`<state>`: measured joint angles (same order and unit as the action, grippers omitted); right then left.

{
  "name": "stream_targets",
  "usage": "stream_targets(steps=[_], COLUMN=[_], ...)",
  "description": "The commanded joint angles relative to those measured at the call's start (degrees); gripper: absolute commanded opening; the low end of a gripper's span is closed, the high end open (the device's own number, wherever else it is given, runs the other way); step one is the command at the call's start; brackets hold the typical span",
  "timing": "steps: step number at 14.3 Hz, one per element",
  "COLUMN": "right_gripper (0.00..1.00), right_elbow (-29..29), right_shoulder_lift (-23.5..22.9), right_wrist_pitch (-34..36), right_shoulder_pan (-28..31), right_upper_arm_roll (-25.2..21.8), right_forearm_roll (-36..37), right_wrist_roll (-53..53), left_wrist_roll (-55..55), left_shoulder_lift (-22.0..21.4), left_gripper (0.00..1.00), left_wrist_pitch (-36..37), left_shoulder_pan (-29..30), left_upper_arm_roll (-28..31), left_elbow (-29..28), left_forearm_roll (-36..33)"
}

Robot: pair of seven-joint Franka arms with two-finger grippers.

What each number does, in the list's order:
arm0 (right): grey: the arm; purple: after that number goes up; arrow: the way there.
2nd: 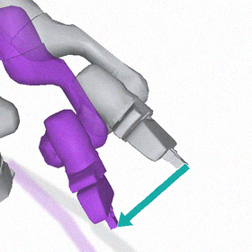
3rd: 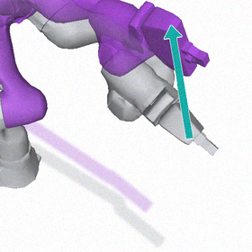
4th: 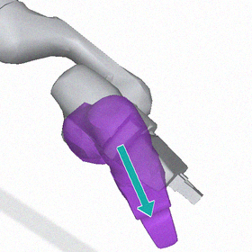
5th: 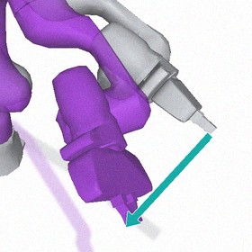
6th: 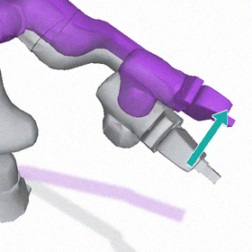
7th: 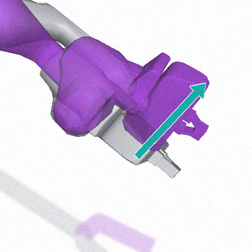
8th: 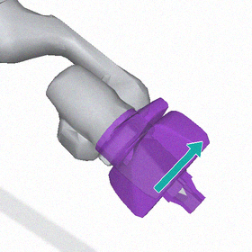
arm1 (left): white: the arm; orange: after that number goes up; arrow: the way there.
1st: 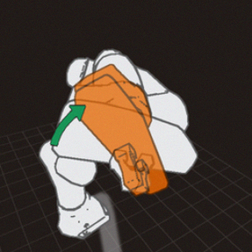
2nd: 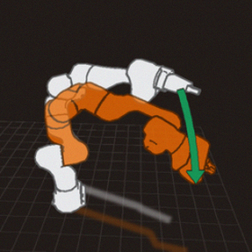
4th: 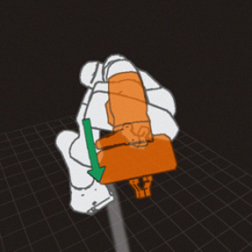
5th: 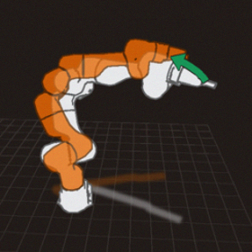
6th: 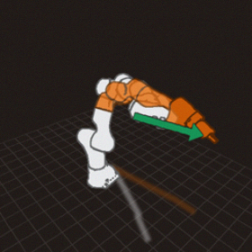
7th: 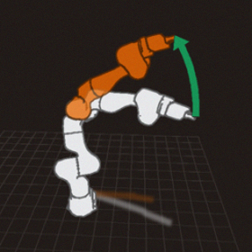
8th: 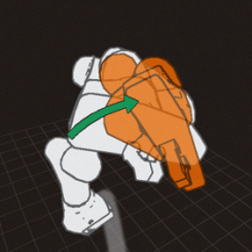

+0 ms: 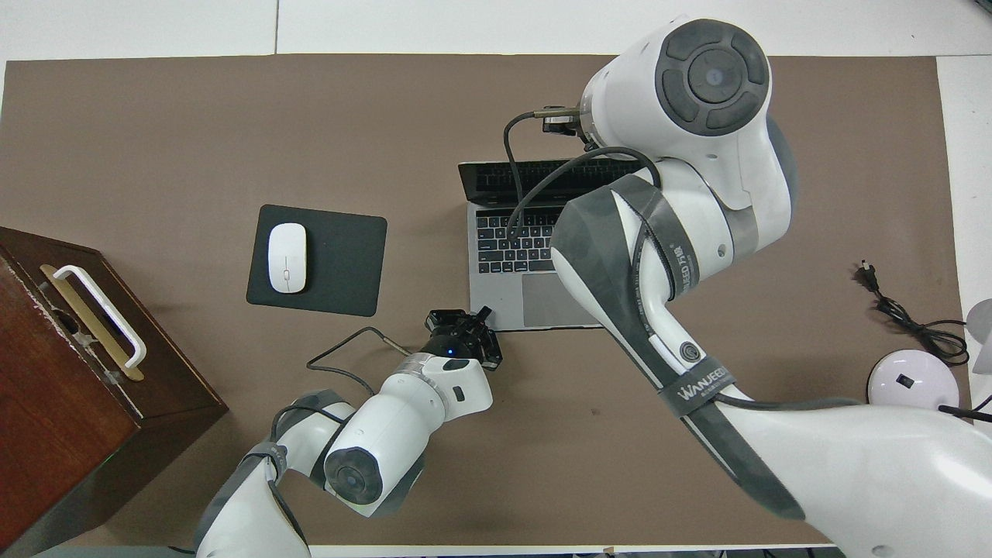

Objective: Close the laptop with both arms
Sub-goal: 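Push the laptop screen down toward the keyboard with the right gripper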

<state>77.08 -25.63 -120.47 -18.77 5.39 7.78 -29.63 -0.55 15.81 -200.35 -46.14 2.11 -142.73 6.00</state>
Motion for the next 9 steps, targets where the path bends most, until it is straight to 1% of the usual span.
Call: stream_targets(steps=[1,5,9], right_gripper=[0.0,0.0,0.0], right_elbow=[-1.5,-1.5,-1.5], right_shoulder_lift=[-0.7,-1.7,-2.8], right_wrist_pitch=[1.1,-0.4,-0.9], right_shoulder_pan=[0.9,0.9,0.9], right_upper_arm_roll=[0.8,0.7,0.8], right_forearm_roll=[-1.5,-0.6,-1.4], right_wrist_roll=[1.6,1.6,2.1], left_wrist_roll=[-0.9,-0.9,-0.9], left_shoulder_lift=[2.6,2.6,2.6], left_gripper=[0.0,0.0,0.0], left_wrist_pitch=[-0.4,-0.4,-0.4], left_shoulder_pan=[-1.2,-1.2,-1.2], left_upper_arm_roll=[0.7,0.7,0.7], left_elbow=[-0.4,-0.8,-0.8], left_forearm_roll=[0.3,0.3,0.3])
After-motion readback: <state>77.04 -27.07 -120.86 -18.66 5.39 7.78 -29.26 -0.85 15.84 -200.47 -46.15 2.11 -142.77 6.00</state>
